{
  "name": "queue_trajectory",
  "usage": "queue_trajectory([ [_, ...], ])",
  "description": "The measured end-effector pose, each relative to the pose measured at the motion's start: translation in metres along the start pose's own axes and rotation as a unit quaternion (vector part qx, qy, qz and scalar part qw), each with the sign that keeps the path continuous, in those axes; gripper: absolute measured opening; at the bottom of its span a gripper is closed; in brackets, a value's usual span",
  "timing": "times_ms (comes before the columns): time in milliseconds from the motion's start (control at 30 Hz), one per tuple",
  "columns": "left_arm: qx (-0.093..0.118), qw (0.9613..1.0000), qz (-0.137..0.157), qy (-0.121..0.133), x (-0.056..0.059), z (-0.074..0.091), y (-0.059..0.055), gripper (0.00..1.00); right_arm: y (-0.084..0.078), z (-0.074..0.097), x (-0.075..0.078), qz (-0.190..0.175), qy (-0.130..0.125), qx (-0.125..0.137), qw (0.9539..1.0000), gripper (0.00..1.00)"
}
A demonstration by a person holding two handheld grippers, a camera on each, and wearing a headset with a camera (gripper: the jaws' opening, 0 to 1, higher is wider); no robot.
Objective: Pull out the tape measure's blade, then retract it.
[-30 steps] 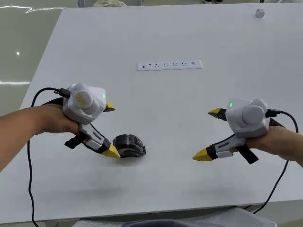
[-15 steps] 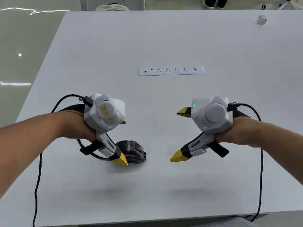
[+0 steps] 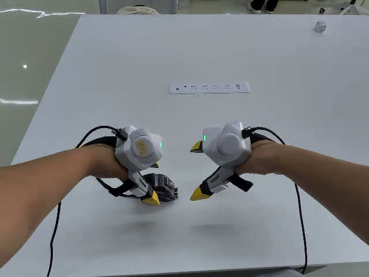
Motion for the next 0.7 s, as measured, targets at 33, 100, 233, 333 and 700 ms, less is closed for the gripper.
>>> queue_trajectory([
  [33,0.002,0.9999,0.010,-0.002,0.001,-0.001,-0.001,0.51,0.000,-0.003,-0.001,0.001,0.003,-0.003,1.0000,0.73],
  [100,0.005,0.9997,0.024,-0.008,0.003,-0.003,-0.002,0.46,-0.001,-0.008,-0.003,0.010,0.007,-0.010,0.9999,0.69],
  [233,-0.001,0.9999,0.011,0.002,0.005,-0.009,-0.007,0.43,-0.003,-0.019,-0.010,0.032,0.020,-0.027,0.9989,0.63],
  [333,0.005,0.9999,0.003,0.012,0.001,-0.008,-0.007,0.35,-0.005,-0.027,-0.011,0.032,0.025,-0.033,0.9986,0.57],
  [700,0.009,0.9997,0.002,0.024,0.001,-0.007,-0.007,0.34,-0.012,-0.045,-0.014,0.015,0.040,-0.045,0.9981,0.44],
])
Point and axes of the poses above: the centre of the closed fingertips' face, and the gripper's own axes: z roughly backward along the fingers, x roughly to its right, y roughly out of its top, the point moved 2 cm from there along z, roughly backward along the fingers, and after that the axes turned 1 degree about -y, right-handed, at the moved point
